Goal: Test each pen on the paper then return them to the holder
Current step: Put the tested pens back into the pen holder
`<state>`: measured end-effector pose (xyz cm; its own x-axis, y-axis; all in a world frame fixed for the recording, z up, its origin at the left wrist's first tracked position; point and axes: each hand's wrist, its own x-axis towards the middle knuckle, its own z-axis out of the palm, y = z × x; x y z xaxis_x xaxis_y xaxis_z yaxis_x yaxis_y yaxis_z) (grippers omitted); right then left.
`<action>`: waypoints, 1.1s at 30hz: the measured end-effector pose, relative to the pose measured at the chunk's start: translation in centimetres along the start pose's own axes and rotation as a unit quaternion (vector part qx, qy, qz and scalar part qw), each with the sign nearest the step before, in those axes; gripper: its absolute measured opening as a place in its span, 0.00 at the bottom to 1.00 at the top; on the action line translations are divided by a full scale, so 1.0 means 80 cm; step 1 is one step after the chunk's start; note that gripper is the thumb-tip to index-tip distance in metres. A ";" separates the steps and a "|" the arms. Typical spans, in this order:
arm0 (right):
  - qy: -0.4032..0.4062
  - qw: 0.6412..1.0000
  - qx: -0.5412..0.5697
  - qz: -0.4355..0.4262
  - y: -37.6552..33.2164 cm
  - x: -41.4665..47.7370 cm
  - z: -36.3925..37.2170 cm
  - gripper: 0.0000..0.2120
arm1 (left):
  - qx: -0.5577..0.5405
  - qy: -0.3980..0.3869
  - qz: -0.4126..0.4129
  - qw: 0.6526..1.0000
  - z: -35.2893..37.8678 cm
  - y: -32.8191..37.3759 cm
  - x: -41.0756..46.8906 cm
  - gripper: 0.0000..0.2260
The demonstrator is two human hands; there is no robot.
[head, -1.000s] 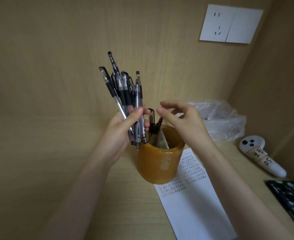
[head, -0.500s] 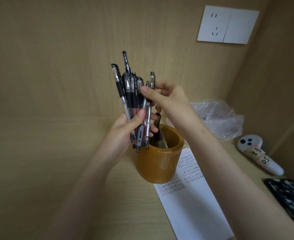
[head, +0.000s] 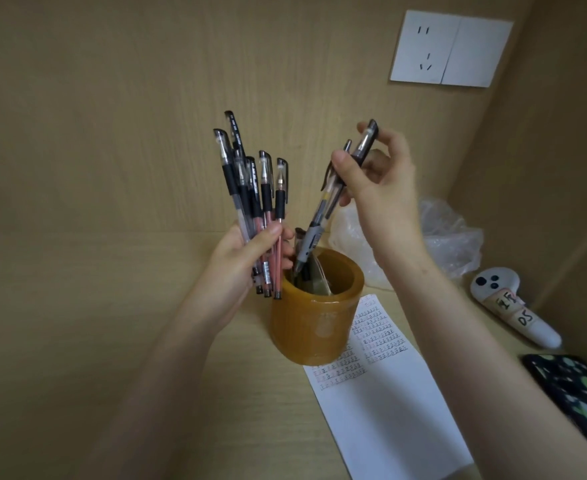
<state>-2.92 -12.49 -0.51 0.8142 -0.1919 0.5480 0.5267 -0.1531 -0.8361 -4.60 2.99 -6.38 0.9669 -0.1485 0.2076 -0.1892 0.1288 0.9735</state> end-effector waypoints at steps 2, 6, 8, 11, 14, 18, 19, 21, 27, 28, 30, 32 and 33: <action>-0.009 0.998 -0.062 -0.021 0.008 -0.006 0.000 0.21 | -0.007 0.015 0.002 1.000 -0.001 -0.001 0.000 0.08; -0.036 0.994 -0.101 -0.022 0.024 -0.018 0.003 0.18 | -0.009 0.029 0.012 0.999 0.001 -0.001 -0.001 0.07; -0.063 0.991 -0.114 -0.012 0.029 -0.024 0.005 0.18 | -0.021 0.029 0.019 0.999 0.002 -0.001 0.000 0.07; -0.110 0.977 -0.177 -0.033 0.038 -0.034 0.009 0.16 | -0.041 0.023 0.022 0.999 0.001 0.001 0.000 0.09; -0.150 0.966 -0.208 -0.033 0.043 -0.037 0.011 0.20 | -0.049 0.020 0.025 0.998 0.001 0.001 -0.001 0.08; -0.139 0.948 -0.278 -0.076 0.043 -0.035 0.005 0.18 | -0.069 0.019 0.030 0.997 0.001 0.003 0.000 0.07; -0.123 0.952 -0.267 -0.080 0.041 -0.033 0.002 0.17 | -0.069 0.016 0.031 0.997 0.001 0.003 0.000 0.07; -0.107 0.980 -0.166 -0.030 0.034 -0.027 -0.001 0.14 | -0.050 0.002 0.035 0.998 -0.001 0.004 -0.001 0.07; -0.173 0.982 -0.056 0.058 0.012 -0.014 0.015 0.16 | 0.004 -0.048 0.043 0.998 0.000 0.005 -0.003 0.09; -0.177 0.981 -0.052 0.057 0.010 -0.013 0.018 0.14 | 0.006 -0.059 0.042 0.997 0.002 0.005 -0.004 0.10; -0.169 0.982 -0.051 0.059 0.008 -0.011 0.021 0.11 | -0.005 -0.069 0.036 0.997 0.004 0.005 -0.005 0.10; -0.160 0.984 -0.042 0.068 0.009 -0.010 0.023 0.11 | -0.009 -0.067 0.033 0.997 0.005 0.005 -0.005 0.11; -0.158 0.984 -0.033 0.069 0.009 -0.011 0.022 0.11 | -0.013 -0.066 0.035 0.997 0.006 0.005 -0.005 0.12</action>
<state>-2.81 -10.72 -1.63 0.9179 0.0940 0.3854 0.3967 -0.2113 -0.8933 -5.16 2.65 -6.04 0.9200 -0.2656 0.2880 -0.2498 0.1686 0.9535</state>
